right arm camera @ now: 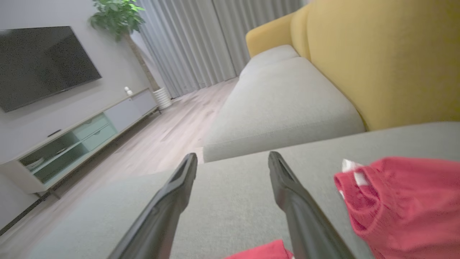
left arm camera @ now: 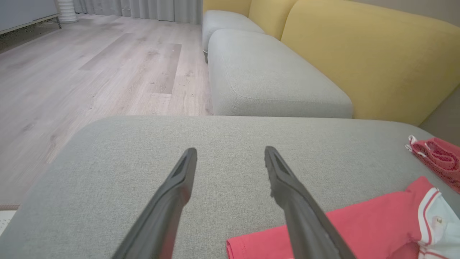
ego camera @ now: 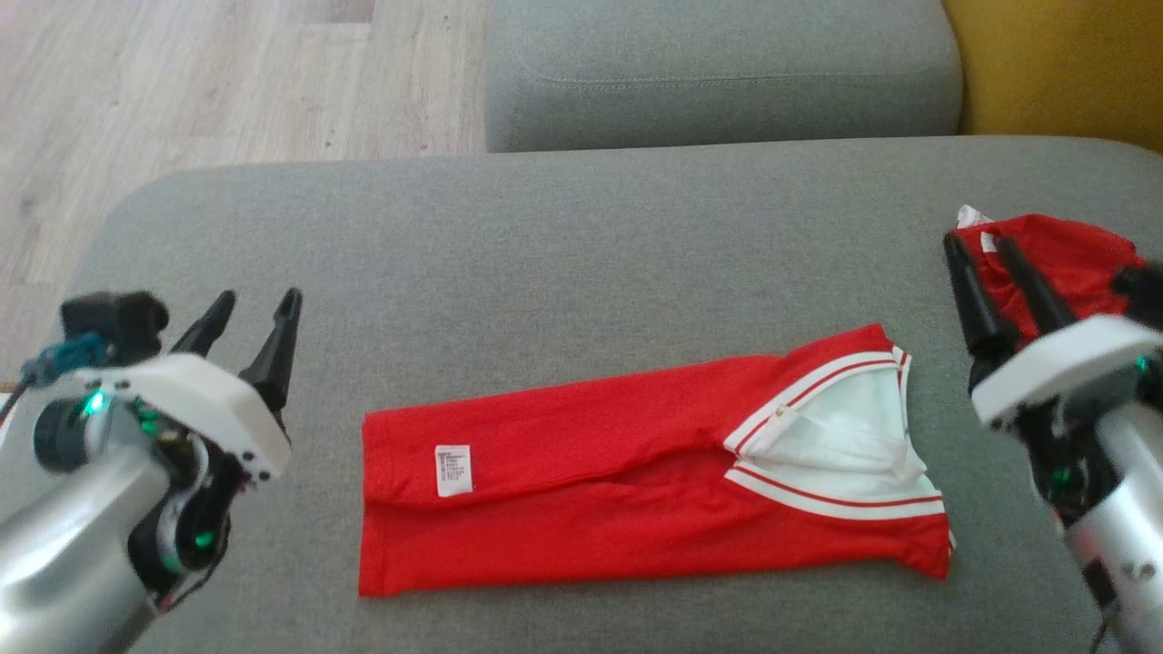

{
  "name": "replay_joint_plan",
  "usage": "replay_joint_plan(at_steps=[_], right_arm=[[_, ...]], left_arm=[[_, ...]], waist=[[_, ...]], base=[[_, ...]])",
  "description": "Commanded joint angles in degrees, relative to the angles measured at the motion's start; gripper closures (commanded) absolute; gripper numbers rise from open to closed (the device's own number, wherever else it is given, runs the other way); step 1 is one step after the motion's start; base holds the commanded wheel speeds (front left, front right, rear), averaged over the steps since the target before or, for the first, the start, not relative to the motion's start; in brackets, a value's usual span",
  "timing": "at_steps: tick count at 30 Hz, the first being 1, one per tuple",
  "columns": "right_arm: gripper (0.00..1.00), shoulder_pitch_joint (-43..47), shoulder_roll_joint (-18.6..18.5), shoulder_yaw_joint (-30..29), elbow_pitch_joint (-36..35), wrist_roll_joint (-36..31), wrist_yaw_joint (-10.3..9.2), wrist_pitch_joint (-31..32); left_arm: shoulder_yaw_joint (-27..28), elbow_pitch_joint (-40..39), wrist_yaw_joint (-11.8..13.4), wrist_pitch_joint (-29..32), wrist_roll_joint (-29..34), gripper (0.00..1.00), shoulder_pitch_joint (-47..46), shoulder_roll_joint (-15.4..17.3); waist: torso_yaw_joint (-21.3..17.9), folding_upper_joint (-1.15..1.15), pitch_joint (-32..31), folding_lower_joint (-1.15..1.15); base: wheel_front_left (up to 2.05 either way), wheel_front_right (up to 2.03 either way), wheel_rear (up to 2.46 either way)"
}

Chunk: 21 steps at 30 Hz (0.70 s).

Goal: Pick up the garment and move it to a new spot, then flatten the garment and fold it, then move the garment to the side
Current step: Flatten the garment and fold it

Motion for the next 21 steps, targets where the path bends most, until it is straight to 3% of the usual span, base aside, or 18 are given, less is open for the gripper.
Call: replay_joint_plan(at_steps=[1,4,9,14,21], right_arm=[[0.00,1.04,0.67,-1.90,-0.83,-2.31,-0.04,-1.02],[0.00,4.06,2.98,-4.50,-0.47,-5.51,-0.04,-0.31],[0.00,7.38,5.97,-9.39,-0.41,-11.73,-0.04,0.57],[0.00,9.21,8.77,-14.68,0.84,-17.99,-0.04,4.45],[0.00,6.96,13.14,-19.18,6.38,-23.34,-0.04,14.89]], left_arm=[[5.82,-2.81,2.41,-1.82,0.79,0.00,-0.36,2.60],[13.50,-6.76,5.70,-2.21,5.38,0.00,4.68,0.38],[26.61,-11.79,7.49,-2.25,15.61,0.00,16.33,-6.42],[34.08,-13.61,5.20,-2.26,22.42,0.00,24.32,-11.99],[36.73,-12.46,1.72,-2.26,26.08,0.00,26.49,-16.49]], waist=[[-0.06,0.00,0.12,0.00],[0.02,0.00,0.47,0.00],[-0.15,0.00,0.87,0.00],[-0.11,0.00,1.20,0.00],[0.64,0.00,2.16,0.00]], base=[[0.00,0.00,0.00],[0.00,0.00,0.00],[0.00,0.00,0.00],[0.00,0.00,0.00],[0.00,0.00,0.00]])
